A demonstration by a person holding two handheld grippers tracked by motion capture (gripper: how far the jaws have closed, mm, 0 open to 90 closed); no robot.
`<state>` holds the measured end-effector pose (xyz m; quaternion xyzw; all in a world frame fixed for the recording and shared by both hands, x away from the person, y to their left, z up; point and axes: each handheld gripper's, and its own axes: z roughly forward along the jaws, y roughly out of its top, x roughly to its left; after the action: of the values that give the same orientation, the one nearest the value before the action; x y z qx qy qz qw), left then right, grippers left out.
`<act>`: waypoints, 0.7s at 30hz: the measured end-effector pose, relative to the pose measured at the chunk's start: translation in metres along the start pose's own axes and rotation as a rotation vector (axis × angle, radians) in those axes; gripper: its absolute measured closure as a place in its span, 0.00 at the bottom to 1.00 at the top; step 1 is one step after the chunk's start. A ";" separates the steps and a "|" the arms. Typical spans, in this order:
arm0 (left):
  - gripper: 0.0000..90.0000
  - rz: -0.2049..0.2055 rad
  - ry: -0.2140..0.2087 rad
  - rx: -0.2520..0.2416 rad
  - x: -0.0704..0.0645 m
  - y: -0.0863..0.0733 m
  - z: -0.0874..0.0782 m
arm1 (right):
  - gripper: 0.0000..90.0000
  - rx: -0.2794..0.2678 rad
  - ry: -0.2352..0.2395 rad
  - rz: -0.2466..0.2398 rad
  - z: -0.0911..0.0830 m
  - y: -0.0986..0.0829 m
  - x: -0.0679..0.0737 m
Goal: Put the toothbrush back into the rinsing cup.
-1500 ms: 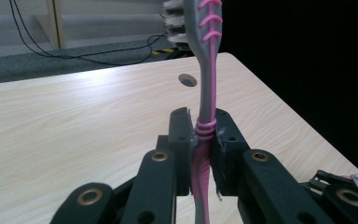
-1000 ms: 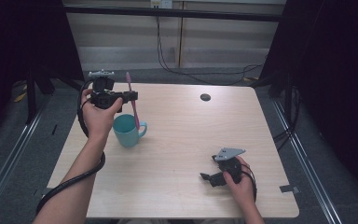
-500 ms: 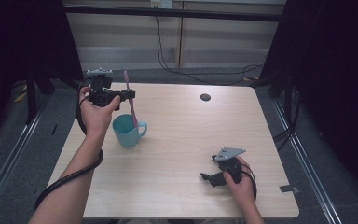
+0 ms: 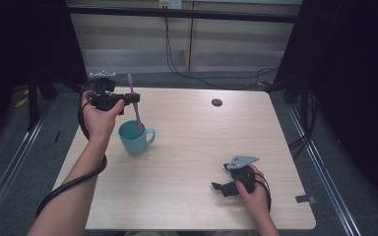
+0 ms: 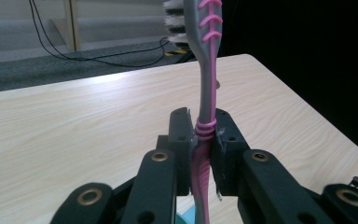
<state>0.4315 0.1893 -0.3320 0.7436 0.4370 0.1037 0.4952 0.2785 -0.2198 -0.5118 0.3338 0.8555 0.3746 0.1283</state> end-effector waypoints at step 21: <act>0.89 0.013 0.050 0.001 0.022 -0.009 0.008 | 0.15 0.000 0.004 -0.004 0.000 0.000 0.000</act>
<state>0.4444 0.2020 -0.3495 0.7437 0.4448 0.1254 0.4830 0.2788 -0.2198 -0.5119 0.3312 0.8564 0.3749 0.1276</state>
